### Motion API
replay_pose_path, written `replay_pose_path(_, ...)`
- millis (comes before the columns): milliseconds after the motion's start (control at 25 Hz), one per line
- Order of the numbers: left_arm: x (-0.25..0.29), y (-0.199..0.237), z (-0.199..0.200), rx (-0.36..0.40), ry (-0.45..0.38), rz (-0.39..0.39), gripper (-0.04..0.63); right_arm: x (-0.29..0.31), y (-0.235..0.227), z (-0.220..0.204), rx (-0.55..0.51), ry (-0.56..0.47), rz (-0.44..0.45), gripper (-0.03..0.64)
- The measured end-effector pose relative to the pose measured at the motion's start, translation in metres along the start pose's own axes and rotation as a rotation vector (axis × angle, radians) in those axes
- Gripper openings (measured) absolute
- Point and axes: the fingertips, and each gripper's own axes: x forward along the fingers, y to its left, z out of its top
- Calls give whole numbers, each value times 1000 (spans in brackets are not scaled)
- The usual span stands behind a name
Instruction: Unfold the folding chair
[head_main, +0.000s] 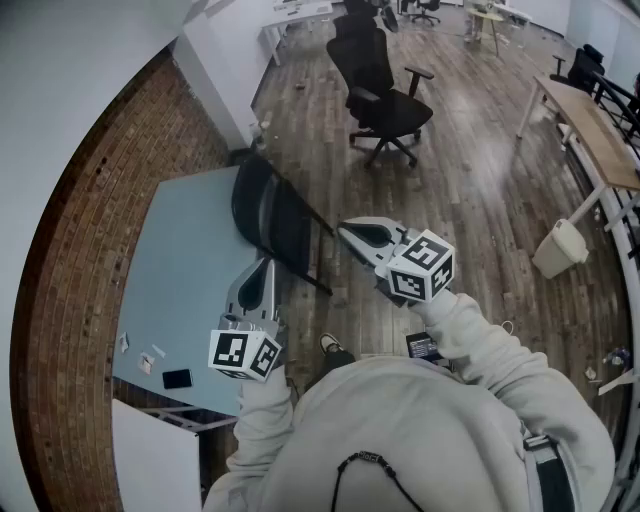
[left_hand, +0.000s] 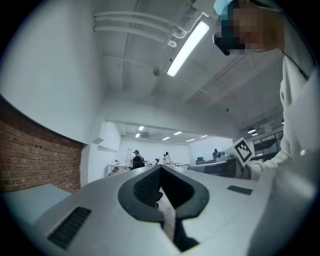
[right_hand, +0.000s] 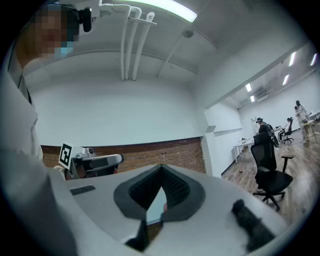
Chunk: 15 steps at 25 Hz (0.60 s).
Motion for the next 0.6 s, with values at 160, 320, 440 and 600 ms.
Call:
replay_pose_path(160, -3, 34, 3, 28, -65, 5, 6, 28, -14, -3, -2, -17, 16, 6)
replay_pose_path(320, 12, 67, -8, 4, -76, 1, 6, 60, -32, -11, 16, -9, -1, 6)
replay_pose_path(440, 37, 82, -12, 2, -113, -56, 6, 80, -56, -18, 10, 5, -10, 6)
replay_pose_path(600, 89, 120, -24, 8, -96, -97, 6, 116, -105, -23, 66, 12, -36, 6)
